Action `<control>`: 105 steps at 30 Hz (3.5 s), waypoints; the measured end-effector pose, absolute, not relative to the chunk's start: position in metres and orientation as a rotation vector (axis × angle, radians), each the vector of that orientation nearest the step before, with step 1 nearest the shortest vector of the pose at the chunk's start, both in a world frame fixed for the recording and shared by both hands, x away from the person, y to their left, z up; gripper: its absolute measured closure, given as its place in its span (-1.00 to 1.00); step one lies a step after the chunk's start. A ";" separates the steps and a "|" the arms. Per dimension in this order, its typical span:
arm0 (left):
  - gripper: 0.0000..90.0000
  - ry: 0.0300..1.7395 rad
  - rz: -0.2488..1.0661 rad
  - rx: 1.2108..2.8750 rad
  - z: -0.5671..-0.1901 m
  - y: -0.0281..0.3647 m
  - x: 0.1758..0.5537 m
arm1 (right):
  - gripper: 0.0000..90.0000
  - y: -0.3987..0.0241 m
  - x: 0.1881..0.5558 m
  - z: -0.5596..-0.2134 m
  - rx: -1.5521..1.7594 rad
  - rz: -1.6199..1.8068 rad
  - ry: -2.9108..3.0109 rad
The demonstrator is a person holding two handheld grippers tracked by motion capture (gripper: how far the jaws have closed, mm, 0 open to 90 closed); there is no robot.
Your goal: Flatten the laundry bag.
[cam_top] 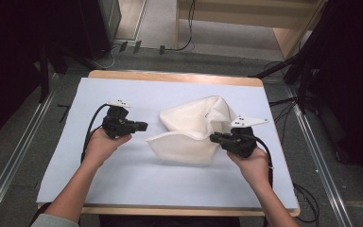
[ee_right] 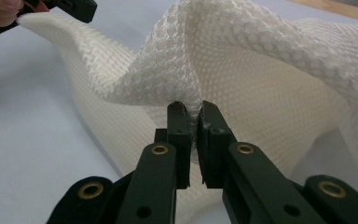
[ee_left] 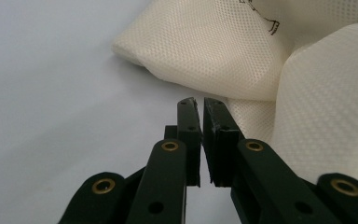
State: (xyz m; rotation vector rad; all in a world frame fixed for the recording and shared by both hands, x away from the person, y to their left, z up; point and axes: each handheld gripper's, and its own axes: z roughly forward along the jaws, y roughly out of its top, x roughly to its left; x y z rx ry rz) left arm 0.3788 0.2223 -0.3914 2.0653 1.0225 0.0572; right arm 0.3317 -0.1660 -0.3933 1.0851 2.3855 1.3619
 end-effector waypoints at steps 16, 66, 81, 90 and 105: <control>0.89 0.918 0.025 2.109 -0.403 0.174 0.391 | 0.92 -0.219 0.313 -0.413 1.235 1.338 2.331; 0.06 1.014 0.086 2.086 -0.437 0.187 0.437 | 0.93 -0.225 0.304 -0.396 1.235 1.255 2.381; -0.02 0.985 -0.069 2.067 -0.450 0.160 0.456 | 0.89 -0.232 0.301 -0.409 1.233 1.213 2.384; 0.83 0.960 -0.142 2.050 -0.440 0.155 0.451 | 0.89 -0.233 0.301 -0.411 1.240 1.206 2.385; 0.90 0.970 -0.107 1.959 -0.385 0.193 0.428 | 0.84 -0.236 0.307 -0.409 1.245 1.225 2.352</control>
